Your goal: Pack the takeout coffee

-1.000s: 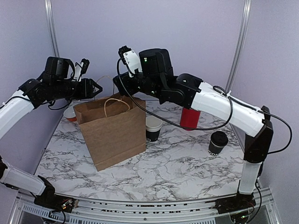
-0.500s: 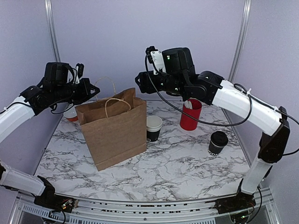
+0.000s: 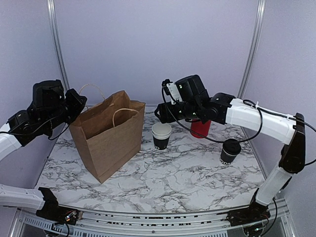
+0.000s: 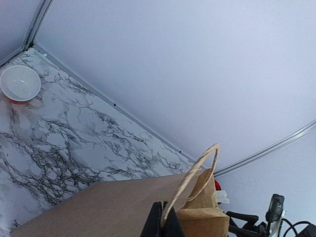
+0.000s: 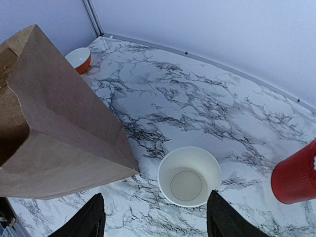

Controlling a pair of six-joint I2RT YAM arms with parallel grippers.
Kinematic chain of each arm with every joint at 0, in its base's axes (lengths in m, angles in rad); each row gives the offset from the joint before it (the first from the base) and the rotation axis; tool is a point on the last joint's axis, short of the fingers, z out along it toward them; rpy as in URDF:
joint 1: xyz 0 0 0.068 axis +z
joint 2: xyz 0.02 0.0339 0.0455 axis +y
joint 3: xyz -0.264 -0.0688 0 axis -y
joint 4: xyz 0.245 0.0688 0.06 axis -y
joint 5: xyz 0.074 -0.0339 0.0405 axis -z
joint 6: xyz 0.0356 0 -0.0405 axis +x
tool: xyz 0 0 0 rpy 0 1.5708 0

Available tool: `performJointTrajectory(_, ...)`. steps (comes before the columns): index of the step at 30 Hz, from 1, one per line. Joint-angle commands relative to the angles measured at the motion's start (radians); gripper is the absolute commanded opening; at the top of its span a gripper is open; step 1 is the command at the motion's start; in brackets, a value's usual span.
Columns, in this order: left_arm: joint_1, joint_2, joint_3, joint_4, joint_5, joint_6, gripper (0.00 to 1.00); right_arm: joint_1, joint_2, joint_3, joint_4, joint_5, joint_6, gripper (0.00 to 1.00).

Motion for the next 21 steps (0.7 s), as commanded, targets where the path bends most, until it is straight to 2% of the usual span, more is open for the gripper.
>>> performJointTrajectory(1,-0.036,-0.007,-0.012,0.024,-0.154,-0.101,0.0,-0.017,-0.024,-0.041,0.034,-0.032,0.048,0.67)
performJointTrajectory(7,-0.048,-0.052,-0.009,-0.014,-0.255,-0.074,0.0,-0.017,-0.039,-0.167,0.07,-0.053,0.101,0.65)
performJointTrajectory(8,-0.048,-0.057,-0.003,-0.022,-0.263,-0.057,0.06,-0.017,-0.043,-0.187,0.08,-0.059,0.11,0.65)
performJointTrajectory(9,-0.047,-0.061,0.0,-0.023,-0.265,-0.035,0.18,-0.018,-0.045,-0.201,0.087,-0.065,0.118,0.65)
performJointTrajectory(14,-0.046,-0.066,0.024,-0.021,-0.193,0.087,0.58,-0.013,-0.043,-0.243,0.093,-0.079,0.137,0.63)
performJointTrajectory(19,-0.046,-0.121,0.042,-0.088,-0.209,0.169,0.89,-0.009,-0.051,-0.284,0.092,-0.071,0.149,0.62)
performJointTrajectory(21,-0.046,-0.146,0.06,-0.132,-0.255,0.21,0.96,-0.008,-0.06,-0.308,0.096,-0.071,0.157,0.62)
